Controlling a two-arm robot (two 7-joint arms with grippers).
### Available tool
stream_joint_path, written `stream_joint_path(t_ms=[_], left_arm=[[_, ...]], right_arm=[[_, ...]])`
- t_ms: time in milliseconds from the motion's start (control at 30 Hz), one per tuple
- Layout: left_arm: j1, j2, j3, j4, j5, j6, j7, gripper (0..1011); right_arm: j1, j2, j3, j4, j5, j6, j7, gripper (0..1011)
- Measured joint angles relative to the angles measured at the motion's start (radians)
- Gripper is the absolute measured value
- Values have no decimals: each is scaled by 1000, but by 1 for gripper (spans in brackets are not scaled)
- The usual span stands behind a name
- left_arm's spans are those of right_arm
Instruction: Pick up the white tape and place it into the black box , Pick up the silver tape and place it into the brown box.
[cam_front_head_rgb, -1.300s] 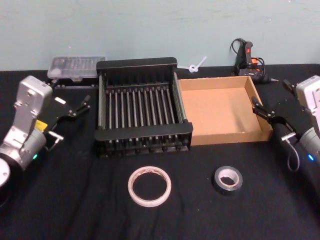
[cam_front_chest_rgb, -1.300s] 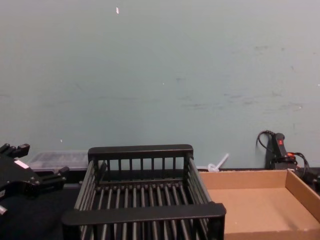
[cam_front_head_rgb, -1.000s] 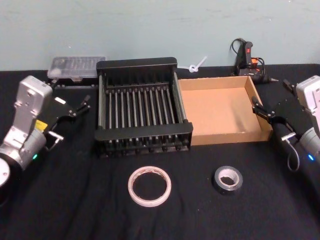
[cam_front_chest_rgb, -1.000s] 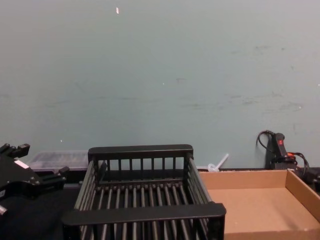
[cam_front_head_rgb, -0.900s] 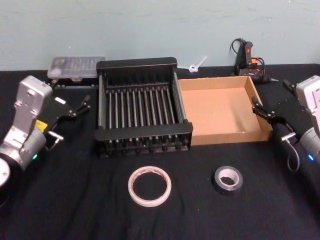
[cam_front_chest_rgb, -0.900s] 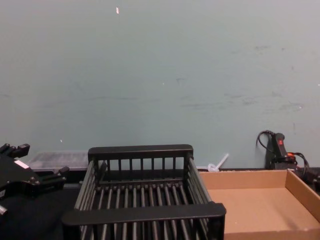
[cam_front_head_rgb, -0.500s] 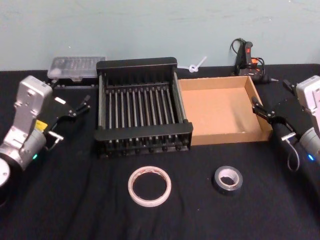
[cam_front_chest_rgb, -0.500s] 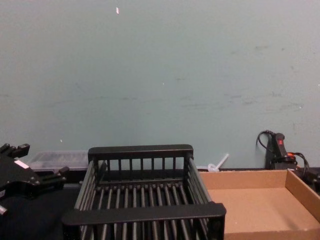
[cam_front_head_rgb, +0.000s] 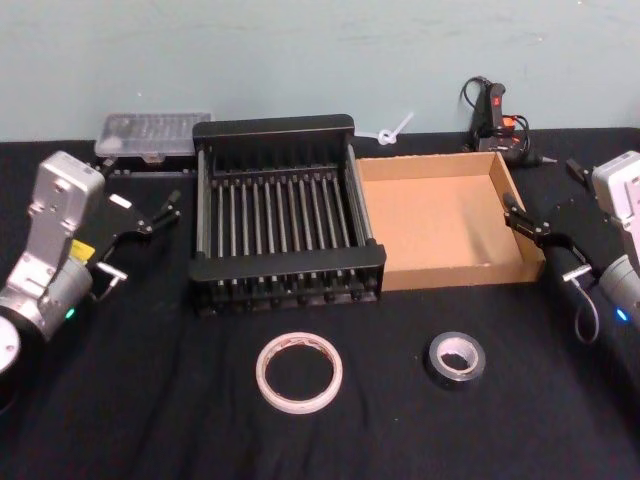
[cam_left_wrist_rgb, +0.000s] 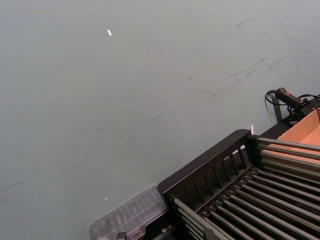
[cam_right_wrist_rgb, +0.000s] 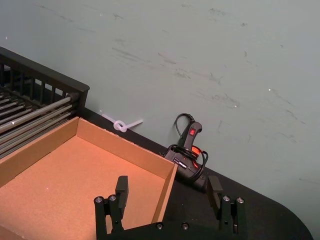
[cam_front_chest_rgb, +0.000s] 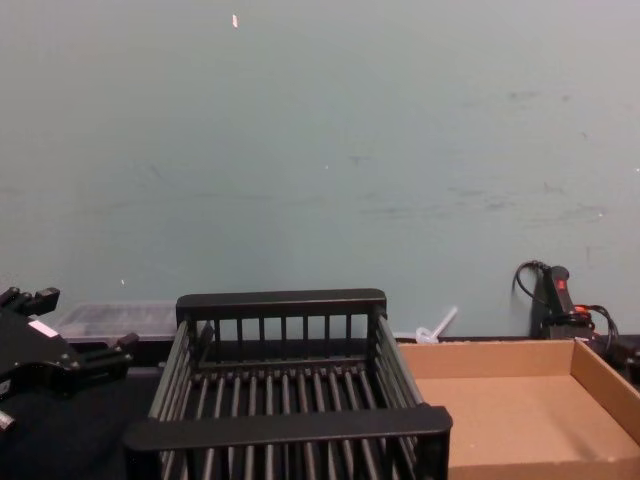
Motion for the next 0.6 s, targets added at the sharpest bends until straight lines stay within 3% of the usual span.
stream_joint_path(t_ms=[600], left_arm=[[0,0,0,0,0,0,0,1001]], right_arm=[[0,0,0,0,0,0,0,1002]])
